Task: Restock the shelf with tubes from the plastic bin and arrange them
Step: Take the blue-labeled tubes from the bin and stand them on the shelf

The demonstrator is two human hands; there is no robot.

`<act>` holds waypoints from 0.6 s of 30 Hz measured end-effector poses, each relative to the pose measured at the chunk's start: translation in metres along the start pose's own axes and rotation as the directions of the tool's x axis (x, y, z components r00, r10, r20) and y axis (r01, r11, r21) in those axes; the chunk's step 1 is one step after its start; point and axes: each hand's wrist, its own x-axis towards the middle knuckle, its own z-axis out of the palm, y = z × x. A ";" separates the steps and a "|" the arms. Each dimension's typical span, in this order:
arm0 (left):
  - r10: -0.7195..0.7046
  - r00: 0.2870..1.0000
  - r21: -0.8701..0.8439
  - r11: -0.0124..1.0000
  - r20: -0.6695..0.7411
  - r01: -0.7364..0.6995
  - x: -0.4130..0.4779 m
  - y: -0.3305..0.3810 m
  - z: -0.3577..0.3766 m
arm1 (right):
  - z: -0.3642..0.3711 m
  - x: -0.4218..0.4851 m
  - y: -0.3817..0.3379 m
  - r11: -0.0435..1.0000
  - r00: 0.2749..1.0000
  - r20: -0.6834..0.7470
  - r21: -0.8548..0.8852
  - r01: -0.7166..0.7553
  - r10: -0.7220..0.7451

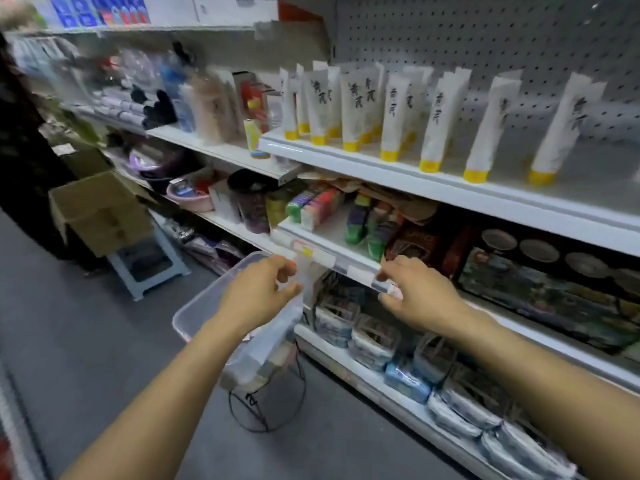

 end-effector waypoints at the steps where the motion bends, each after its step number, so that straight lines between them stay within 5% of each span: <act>1: -0.052 0.999 -0.022 0.998 -0.012 0.052 0.001 -0.022 -0.004 | 0.009 0.015 -0.011 1.000 0.999 0.030 0.001 0.031 -0.031; 11: -0.465 0.882 -0.199 0.859 0.084 0.472 0.075 -0.215 0.030 | 0.139 0.214 -0.090 0.966 0.915 0.315 0.127 0.224 -0.253; 18: -0.617 0.728 -0.212 0.701 0.300 0.681 0.171 -0.339 0.109 | 0.283 0.358 -0.121 0.954 0.771 0.566 0.111 0.278 -0.291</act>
